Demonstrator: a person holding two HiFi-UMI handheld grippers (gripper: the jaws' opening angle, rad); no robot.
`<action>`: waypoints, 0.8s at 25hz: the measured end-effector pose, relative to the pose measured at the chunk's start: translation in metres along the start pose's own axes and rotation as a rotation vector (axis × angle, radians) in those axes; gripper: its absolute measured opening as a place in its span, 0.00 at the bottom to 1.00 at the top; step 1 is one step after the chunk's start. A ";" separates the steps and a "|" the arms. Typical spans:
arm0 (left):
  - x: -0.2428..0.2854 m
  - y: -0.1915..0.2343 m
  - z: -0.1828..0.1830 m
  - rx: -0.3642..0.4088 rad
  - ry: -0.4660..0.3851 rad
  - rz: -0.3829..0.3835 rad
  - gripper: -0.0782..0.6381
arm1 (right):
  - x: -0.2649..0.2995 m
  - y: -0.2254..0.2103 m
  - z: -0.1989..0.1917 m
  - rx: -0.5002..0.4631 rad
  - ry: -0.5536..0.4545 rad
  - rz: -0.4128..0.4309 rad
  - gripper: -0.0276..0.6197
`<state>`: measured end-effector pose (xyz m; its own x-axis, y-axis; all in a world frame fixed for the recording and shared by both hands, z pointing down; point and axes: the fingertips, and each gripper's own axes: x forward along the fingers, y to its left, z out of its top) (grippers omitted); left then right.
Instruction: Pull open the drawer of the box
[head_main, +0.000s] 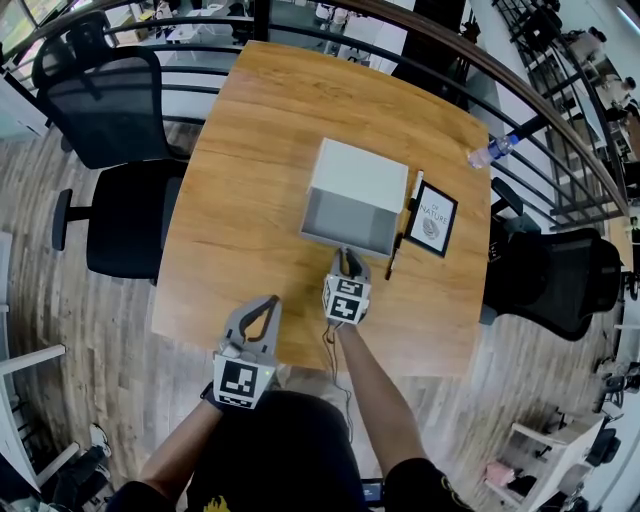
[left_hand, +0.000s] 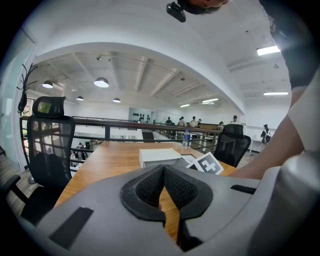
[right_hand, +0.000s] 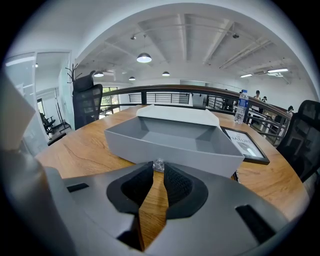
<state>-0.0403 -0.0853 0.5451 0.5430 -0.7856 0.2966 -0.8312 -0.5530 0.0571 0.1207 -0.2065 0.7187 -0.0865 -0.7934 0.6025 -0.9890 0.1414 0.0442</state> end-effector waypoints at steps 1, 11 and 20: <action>-0.002 -0.001 0.000 0.000 0.001 0.000 0.13 | -0.001 0.000 0.000 -0.001 -0.001 -0.001 0.14; -0.005 -0.005 0.001 0.003 0.001 -0.005 0.13 | -0.009 -0.005 -0.004 -0.007 0.004 -0.009 0.14; -0.009 -0.002 0.006 0.003 -0.006 0.001 0.13 | -0.008 -0.007 -0.006 -0.009 -0.005 -0.024 0.14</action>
<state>-0.0423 -0.0790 0.5369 0.5431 -0.7876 0.2911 -0.8313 -0.5532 0.0541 0.1292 -0.1975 0.7178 -0.0630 -0.7996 0.5973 -0.9896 0.1273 0.0662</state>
